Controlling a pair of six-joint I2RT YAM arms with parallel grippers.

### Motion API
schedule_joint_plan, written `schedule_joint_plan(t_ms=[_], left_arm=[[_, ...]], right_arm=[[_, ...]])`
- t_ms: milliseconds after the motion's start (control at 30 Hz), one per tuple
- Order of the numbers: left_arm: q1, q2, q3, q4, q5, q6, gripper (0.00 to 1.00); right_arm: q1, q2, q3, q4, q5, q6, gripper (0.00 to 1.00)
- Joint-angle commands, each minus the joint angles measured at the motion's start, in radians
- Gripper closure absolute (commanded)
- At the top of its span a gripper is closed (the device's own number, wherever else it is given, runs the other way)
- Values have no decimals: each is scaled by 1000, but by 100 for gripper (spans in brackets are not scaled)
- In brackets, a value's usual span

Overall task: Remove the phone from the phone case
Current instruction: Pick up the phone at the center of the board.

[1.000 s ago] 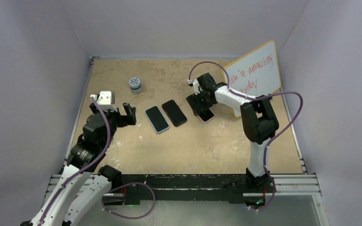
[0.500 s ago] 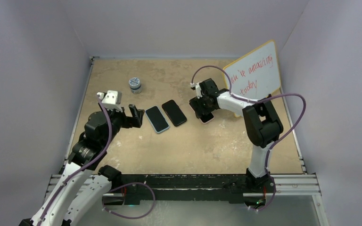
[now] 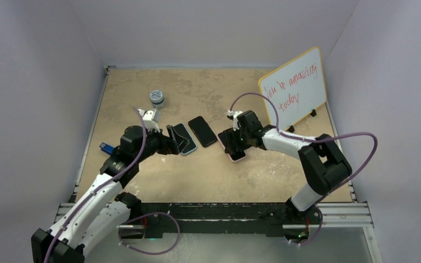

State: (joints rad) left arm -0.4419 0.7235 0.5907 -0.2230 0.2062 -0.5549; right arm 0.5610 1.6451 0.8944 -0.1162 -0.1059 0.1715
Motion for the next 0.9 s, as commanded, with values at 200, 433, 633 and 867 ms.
schedule_joint_plan(t_ms=[200,433,633,867], left_arm=[[-28,220,-184,458,170,-313,15],[-110,390,-174,610,110,-387,19],[-178,549,-117,658,20,-403,25],[-218,684,-162,788,-75,-486,39]], right_arm=[[30,-197,-288,388,-186,285,100],[65,-198,-367,525,-235,330,100],[122,-186,-393,616,-227,367,100],[167,-179,-407,694,-200,410,100]])
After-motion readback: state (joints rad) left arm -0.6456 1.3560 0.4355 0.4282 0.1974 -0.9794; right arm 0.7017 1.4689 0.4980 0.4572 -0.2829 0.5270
